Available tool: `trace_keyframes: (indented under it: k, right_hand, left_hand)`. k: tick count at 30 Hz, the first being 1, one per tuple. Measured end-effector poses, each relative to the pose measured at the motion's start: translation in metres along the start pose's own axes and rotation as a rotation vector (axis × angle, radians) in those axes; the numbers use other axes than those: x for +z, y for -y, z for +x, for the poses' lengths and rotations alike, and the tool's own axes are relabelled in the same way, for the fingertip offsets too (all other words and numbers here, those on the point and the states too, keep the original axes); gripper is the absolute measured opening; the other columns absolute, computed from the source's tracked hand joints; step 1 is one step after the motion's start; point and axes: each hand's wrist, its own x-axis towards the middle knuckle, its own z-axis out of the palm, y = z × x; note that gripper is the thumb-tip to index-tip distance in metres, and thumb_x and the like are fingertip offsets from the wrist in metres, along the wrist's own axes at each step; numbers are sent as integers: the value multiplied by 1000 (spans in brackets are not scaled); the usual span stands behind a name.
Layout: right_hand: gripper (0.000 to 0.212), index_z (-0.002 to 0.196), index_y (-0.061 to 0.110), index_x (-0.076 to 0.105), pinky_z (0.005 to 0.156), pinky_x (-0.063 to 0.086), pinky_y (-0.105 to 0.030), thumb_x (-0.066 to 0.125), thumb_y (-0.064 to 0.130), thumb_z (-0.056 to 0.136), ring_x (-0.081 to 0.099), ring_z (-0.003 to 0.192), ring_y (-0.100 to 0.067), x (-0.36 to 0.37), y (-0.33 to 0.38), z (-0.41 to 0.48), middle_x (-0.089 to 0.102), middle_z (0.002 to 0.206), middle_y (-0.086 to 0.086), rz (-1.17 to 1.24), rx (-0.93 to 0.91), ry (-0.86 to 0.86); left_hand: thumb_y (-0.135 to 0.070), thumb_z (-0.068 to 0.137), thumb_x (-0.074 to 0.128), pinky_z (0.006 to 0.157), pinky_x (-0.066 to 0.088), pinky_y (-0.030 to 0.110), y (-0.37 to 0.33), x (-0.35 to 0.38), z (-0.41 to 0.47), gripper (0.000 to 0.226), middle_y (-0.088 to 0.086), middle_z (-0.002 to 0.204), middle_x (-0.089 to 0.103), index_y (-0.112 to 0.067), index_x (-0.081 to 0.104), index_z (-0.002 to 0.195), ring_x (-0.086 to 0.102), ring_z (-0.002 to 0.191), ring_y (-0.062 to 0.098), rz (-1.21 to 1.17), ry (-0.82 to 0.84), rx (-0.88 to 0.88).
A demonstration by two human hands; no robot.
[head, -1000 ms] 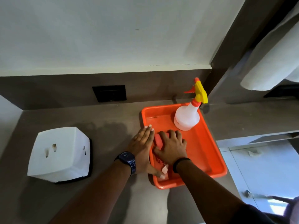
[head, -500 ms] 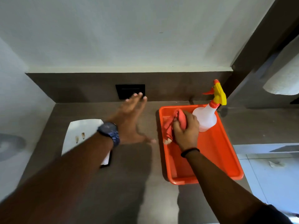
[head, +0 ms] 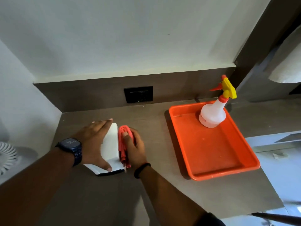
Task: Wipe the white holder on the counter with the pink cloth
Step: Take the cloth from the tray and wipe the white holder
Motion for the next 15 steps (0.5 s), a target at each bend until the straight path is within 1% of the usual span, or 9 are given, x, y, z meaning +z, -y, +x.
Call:
trace_keyframes:
  k: [2,3,5,7,8,9,11,13,15]
  right_hand:
    - [31,114,56,53,107,48,-39,48,67,86,60,119,-9,11,-3,-2,65,128,7,-24,28,17]
    - [40,118,56,51,111,46,-43,45,74,83,58,124,-12,15,-5,-3,63,133,6,-30,29,9]
    - [57,127,48,52,113,43,-46,44,80,81,56,128,-12,17,-11,-9,61,137,5,-45,-11,-19]
    - [68,135,39,50,113,43,-47,46,81,81,54,131,-10,16,-22,-21,58,140,5,-65,-70,-54]
    - [68,136,41,48,113,42,-46,47,81,81,52,132,-9,16,-26,-27,56,142,5,-79,-101,-71]
    - [64,135,45,46,114,42,-44,46,80,82,50,133,-8,17,-27,-32,54,142,5,-91,-131,-85]
    - [57,134,50,41,114,41,-41,43,78,85,48,135,-7,20,-24,-32,52,143,5,-100,-160,-109]
    - [60,135,44,46,115,39,-38,39,77,86,46,136,-7,21,-16,-21,53,145,2,-108,-176,-118]
    - [66,136,35,50,117,37,-40,38,77,87,46,138,-9,20,-7,-7,54,146,1,-94,-172,-90]
  left_hand:
    - [-76,30,74,114,19,37,-1,2,3,151,6,155,19,-16,-2,146,22,139,27,14,-53,10]
    - [-74,29,74,113,22,38,-2,3,3,149,7,153,24,-16,2,145,26,137,28,12,-68,16]
    - [-70,27,77,109,29,41,-3,4,3,146,9,148,34,-15,11,145,34,132,30,3,-96,21]
    - [-69,25,77,104,36,43,-3,6,4,141,10,142,43,-14,20,142,42,126,32,13,-132,23]
    - [-71,24,76,101,39,44,-3,7,5,139,9,139,46,-15,24,140,46,122,31,11,-148,28]
    - [-73,24,75,99,42,44,-2,8,5,135,7,135,50,-17,28,137,49,118,30,-3,-157,34]
    - [-77,24,72,93,46,42,-3,8,7,127,1,128,53,-22,33,132,52,110,25,-29,-155,44]
    - [-74,23,73,91,47,45,-2,9,8,128,4,127,53,-21,34,132,53,109,28,-47,-160,32]
    - [-70,21,71,92,46,50,-1,12,8,132,11,130,52,-16,31,135,52,111,35,-61,-174,15]
